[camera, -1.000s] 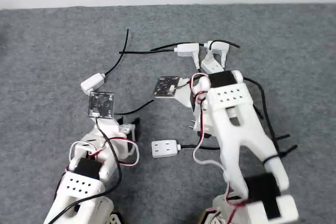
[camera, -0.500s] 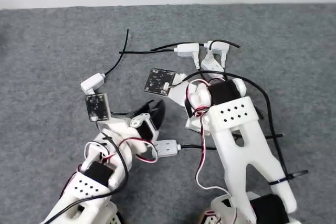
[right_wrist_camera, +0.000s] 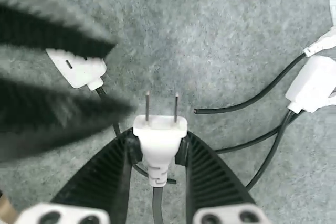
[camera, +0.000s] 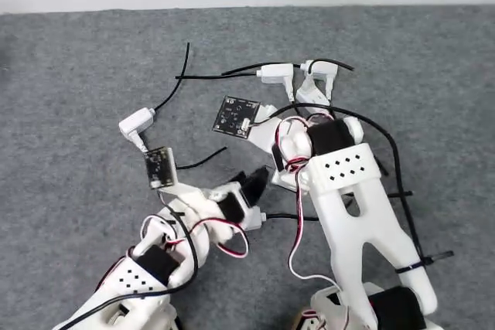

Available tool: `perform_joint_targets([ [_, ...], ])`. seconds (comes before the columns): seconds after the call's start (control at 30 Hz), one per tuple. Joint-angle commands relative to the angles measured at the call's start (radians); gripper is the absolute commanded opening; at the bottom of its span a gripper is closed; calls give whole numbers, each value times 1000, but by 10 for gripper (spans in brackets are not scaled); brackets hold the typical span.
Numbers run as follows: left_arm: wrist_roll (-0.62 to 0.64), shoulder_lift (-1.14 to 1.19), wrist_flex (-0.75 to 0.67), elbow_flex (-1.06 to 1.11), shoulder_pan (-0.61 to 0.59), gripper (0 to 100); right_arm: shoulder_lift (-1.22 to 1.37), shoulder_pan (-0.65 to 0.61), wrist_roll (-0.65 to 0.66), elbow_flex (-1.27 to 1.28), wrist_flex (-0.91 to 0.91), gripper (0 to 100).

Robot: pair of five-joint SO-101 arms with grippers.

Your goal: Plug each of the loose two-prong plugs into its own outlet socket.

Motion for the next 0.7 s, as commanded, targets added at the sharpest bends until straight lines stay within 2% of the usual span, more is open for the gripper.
perform_joint_targets([
  [0.0, -18, -12, -21, -7, 26, 145, -35, -7, -11, 15, -47, 9],
  [0.37, -54, -12, -26, -10, -28, 145, -36, -24, -11, 18, -1, 9],
  [0.5, -100, -12, -26, -8, -28, 145, -39, -33, -11, 17, 31, 9],
  [0.67, -94, -12, -23, -7, -23, 145, -101, -35, -28, 18, 35, 9],
])
